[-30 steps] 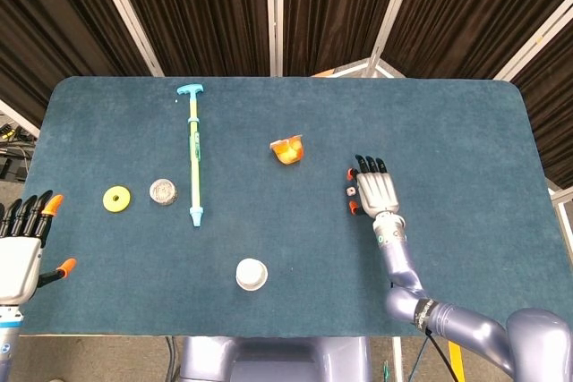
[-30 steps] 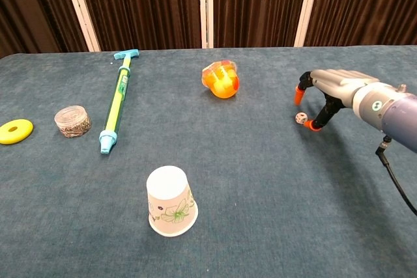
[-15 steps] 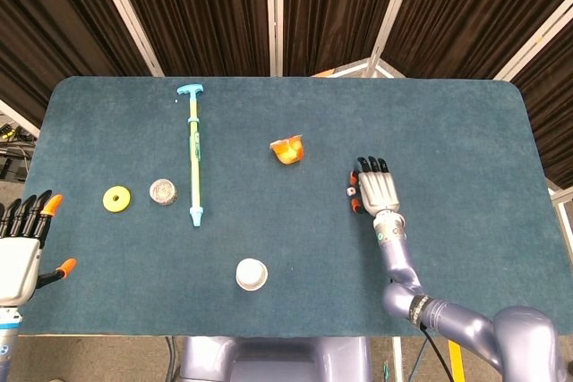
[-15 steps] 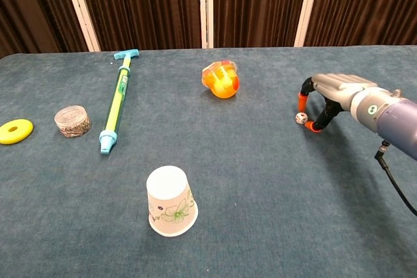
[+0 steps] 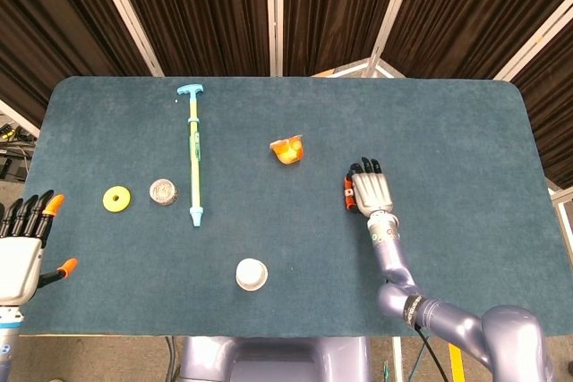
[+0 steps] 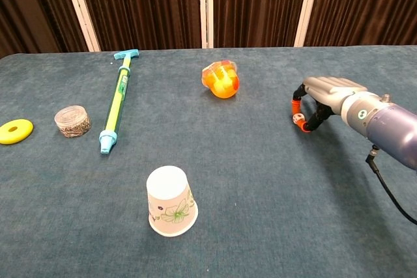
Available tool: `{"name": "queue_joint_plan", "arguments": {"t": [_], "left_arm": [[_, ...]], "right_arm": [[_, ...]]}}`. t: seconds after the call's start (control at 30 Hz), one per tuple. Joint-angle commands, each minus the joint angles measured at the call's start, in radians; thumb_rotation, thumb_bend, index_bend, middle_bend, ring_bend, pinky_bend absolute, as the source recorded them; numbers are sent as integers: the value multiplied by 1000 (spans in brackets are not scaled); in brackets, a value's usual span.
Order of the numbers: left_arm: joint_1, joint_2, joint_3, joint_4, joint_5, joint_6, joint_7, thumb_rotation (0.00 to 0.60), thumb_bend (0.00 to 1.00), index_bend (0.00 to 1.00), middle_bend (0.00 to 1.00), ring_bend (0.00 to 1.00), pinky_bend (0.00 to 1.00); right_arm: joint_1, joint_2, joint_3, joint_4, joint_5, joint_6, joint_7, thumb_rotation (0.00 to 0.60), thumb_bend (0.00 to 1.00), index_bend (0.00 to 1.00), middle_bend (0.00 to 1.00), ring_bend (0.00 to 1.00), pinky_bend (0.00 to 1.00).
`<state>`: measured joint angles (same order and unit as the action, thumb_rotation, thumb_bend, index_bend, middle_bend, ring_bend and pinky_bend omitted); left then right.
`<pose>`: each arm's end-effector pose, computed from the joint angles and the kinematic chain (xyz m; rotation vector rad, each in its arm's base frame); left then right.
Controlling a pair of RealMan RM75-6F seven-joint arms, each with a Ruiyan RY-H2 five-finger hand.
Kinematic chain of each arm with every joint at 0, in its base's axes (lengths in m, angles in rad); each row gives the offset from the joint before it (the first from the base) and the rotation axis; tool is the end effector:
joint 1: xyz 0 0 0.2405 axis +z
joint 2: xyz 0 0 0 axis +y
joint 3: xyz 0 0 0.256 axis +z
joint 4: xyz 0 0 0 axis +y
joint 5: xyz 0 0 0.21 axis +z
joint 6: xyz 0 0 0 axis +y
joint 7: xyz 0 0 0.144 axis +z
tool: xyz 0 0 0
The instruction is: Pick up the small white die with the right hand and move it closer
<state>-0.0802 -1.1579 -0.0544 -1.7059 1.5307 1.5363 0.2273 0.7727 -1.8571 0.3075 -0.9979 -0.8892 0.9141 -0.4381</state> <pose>-0.2823 0.1784 0.1455 -1.4092 -0.7824 -0.8814 -0.1893 -0.3918 -0.0620 1.5840 -1.0398 0.7424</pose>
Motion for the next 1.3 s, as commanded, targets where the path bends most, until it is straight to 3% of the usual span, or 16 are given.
{"name": "queue_joint_plan", "arguments": {"t": [0.03,0.17,0.27,0.53,0.67,0.9,1.17,1.3], "left_arm": [[0,0,-1,1,-2,1,-1,600,47,0,0,0,0],[1,1,-2,2,-2,6,-4,600,46,0,0,0,0],[3,3,-2,1,-1,9,-8,600,46,0,0,0,0],[11,6,15,-20,50,37,9,600,46,0,0,0,0],[18,7,23,-29,77,55,19,600,47,0,0,0,0],[28,11,33,-41,112,80,22,600,47,0,0,0,0],[38,16,41,-45,138,102,14,600,46,0,0,0,0],[39,13,48,-45,133,89,20,600,46,0,0,0,0]], "right_arm": [[-1,6,1,-17,-14,16,4,600,418,565,203,0,0],[-18,58,7,-114,-55,81,5,600,418,555,201,0,0],[-57,136,3,-256,-83,161,-17,600,417,548,197,0,0],[-211,320,-100,-581,-183,328,-20,600,400,516,170,0,0],[-241,354,-123,-637,-210,361,-20,600,375,485,146,0,0],[-272,393,-150,-695,-231,387,-43,600,217,277,30,0,0],[-344,460,-206,-783,-297,474,-50,600,200,239,10,0,0],[-404,516,-269,-781,-377,531,-28,600,178,205,0,0,0]]}}
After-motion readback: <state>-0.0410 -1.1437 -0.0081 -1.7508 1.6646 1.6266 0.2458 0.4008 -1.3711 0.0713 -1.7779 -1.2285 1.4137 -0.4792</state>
